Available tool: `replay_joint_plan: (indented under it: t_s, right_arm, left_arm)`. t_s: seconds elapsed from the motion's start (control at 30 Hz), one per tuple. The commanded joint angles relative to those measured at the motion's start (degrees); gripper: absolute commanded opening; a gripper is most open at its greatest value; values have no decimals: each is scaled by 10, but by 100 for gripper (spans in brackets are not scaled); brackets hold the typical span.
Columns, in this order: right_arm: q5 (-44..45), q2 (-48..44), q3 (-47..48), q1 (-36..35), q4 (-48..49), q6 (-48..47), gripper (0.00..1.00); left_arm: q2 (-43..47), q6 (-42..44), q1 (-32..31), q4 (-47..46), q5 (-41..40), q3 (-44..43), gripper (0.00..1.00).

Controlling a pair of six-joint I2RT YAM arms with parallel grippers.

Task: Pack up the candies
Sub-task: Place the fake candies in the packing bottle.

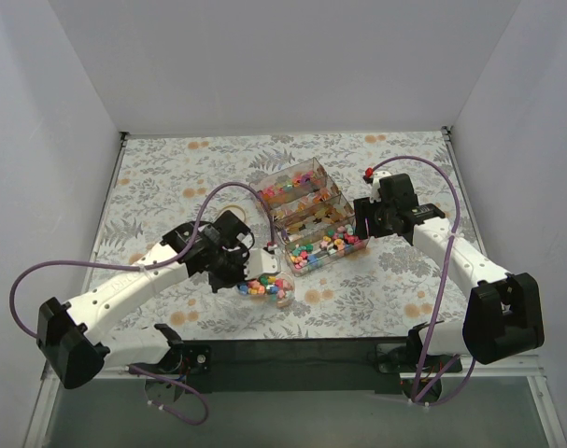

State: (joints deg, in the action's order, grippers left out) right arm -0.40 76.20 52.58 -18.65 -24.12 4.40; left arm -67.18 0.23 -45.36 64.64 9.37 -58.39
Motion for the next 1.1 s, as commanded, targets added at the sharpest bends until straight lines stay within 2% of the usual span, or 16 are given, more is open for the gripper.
replay_joint_plan:
  t_s: [0.0,1.07]
  right_arm:
    - [-2,-11,-6,-2,2,5,69]
    - [-3,-18,-12,-1,7,5,69]
  left_arm:
    - [-6,1,-10,14,-14,-37,0]
    - [-73,-45,-87,83,-108,-100,0]
